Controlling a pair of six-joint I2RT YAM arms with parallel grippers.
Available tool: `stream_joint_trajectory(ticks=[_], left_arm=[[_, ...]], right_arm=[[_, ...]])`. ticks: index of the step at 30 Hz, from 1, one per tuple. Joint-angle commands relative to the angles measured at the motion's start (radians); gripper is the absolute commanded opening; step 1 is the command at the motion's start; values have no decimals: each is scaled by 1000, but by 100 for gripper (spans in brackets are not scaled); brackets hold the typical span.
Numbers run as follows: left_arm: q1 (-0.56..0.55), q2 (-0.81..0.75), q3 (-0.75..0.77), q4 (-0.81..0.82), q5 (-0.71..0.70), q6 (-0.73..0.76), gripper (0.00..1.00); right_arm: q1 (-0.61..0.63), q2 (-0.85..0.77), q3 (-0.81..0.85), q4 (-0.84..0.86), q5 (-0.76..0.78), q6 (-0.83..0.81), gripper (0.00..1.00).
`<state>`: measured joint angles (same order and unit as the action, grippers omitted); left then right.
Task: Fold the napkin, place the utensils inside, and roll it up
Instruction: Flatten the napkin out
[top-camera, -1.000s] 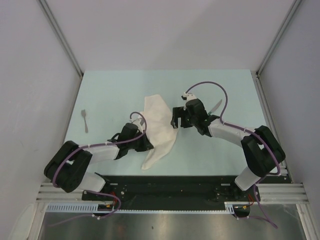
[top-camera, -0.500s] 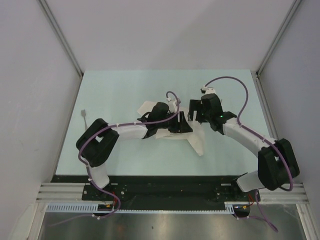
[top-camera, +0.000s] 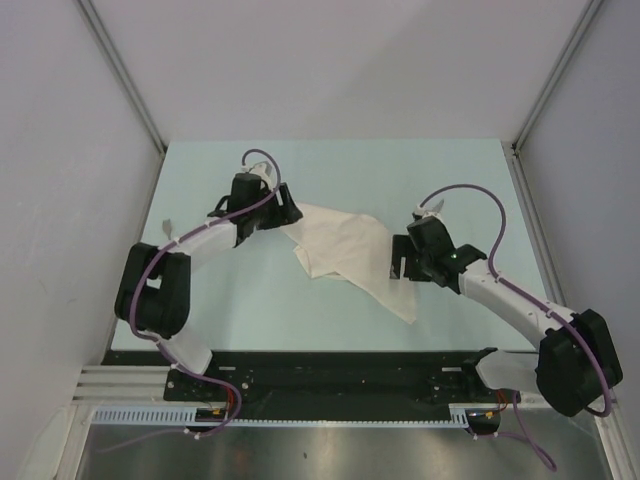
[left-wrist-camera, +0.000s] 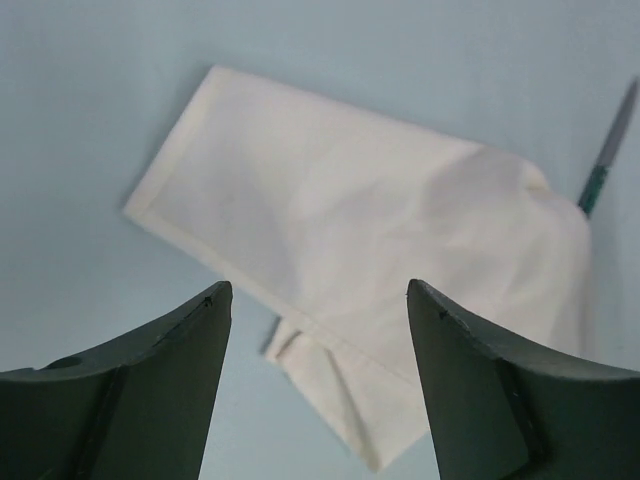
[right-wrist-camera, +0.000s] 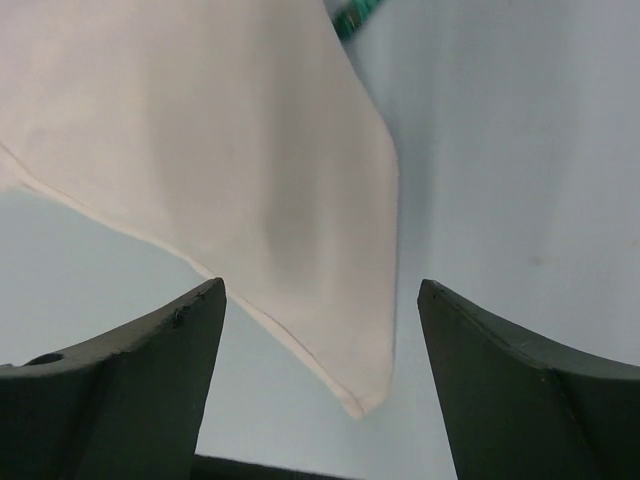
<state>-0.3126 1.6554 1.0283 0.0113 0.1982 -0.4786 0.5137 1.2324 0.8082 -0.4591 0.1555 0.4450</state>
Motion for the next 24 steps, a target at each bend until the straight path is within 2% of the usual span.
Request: stream_joint_trajectory(ticks=[1, 8, 16, 19, 23, 24], left_arm=[[38, 58, -4, -85, -36, 87, 74], [69, 216, 102, -112, -84, 123, 64], [75, 282, 179, -131, -226, 138, 61], [75, 317, 220, -157, -238, 153, 55], [76, 326, 231, -166, -243, 152, 53], [76, 328, 234, -171, -243, 155, 49]], right_arm=[[11, -56, -35, -191, 24, 129, 82], [14, -143, -115, -193, -16, 211, 82], [45, -149, -133, -254, -46, 251, 81], [52, -166, -153, -276, -53, 265, 81], [57, -186, -162, -280, -53, 291, 81], [59, -191, -162, -282, -56, 294, 81]])
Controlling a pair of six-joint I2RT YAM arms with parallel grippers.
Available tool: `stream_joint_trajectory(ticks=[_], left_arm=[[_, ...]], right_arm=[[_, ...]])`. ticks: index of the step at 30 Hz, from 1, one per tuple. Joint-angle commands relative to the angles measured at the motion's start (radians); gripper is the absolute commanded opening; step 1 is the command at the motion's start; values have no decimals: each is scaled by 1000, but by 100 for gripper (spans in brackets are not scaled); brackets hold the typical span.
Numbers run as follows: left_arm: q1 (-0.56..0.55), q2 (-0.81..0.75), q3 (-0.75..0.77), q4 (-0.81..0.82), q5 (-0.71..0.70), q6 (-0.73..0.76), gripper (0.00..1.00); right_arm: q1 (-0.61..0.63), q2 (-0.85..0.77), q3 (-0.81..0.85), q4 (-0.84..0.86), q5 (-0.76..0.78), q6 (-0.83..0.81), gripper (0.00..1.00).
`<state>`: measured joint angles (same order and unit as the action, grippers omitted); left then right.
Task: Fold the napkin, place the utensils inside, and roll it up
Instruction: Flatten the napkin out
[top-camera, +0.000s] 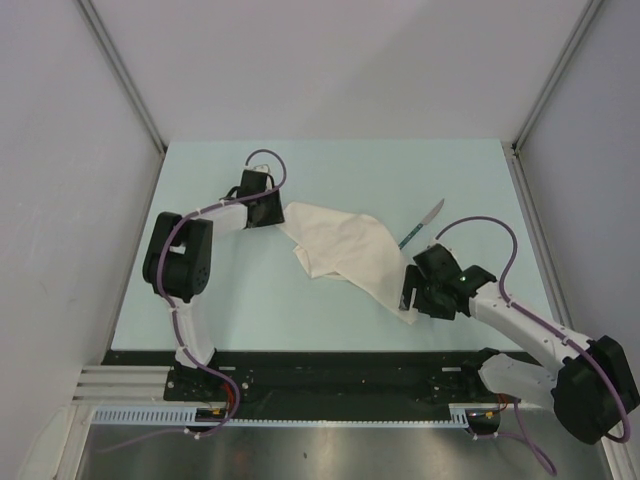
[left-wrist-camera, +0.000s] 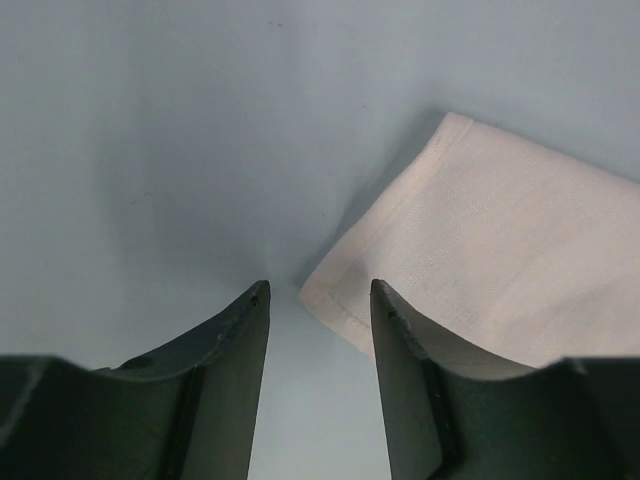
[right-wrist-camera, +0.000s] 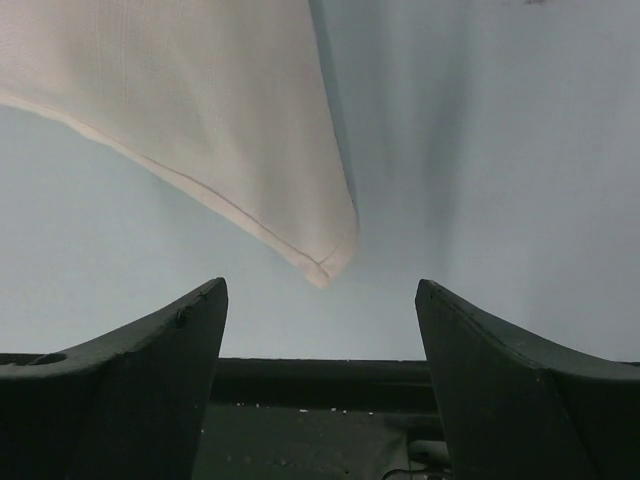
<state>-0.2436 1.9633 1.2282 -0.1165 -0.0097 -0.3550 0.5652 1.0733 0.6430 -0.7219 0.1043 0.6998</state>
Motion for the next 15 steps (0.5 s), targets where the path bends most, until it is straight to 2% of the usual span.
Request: stream_joint_trajectory(ticks=[1, 3, 5, 15], left_arm=[[7, 20, 43, -49, -30, 34, 47], [7, 26, 50, -66, -26, 45, 42], [6, 26, 54, -83, -10, 57, 41], [-3, 49, 100, -143, 36, 79, 44]], right_arm=[[9, -35, 3, -17, -6, 46, 81], [12, -32, 1, -19, -12, 52, 81], [21, -26, 0, -27, -14, 53, 81], [56, -16, -43, -67, -12, 113, 79]])
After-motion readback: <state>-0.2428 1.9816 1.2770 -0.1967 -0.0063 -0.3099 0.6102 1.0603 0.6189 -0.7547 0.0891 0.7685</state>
